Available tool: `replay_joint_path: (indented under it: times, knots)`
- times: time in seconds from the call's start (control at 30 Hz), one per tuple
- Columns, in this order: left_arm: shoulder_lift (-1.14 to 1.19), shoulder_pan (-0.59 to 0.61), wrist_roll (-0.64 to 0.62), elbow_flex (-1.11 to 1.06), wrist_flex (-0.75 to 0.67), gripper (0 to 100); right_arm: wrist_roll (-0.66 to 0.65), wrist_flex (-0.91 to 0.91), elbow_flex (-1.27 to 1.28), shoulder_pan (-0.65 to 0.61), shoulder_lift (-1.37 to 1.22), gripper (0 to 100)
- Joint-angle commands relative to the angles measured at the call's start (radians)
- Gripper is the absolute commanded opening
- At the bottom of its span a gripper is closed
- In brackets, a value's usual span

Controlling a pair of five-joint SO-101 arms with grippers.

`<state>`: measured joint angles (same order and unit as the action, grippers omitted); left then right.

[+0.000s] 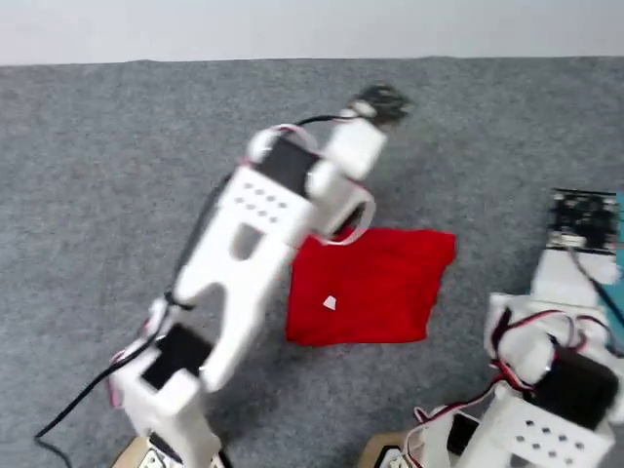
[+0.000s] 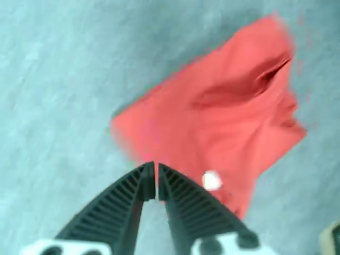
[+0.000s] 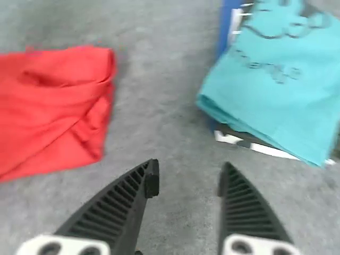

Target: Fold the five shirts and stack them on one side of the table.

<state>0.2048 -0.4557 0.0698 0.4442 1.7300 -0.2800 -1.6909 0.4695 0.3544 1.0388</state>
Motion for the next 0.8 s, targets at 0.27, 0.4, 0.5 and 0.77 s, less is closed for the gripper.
replay_joint_path:
  times: [0.27,0.4,0.5,0.77]
  knots:
    - [-0.608,0.468,0.017,-0.487,0.025,0,0.089,0.213,0.146,-0.478,-0.027,0.9]
    - [-0.744,0.606,0.017,-0.607,0.025,0,0.087,0.317,0.140,-0.611,-0.160,1.1]
    - [-0.836,0.703,0.018,-0.657,0.025,0,0.094,0.409,0.140,-0.677,-0.297,1.1]
    - [-1.003,0.801,0.018,-0.777,0.025,0,0.095,0.572,0.012,-0.783,-0.667,1.0]
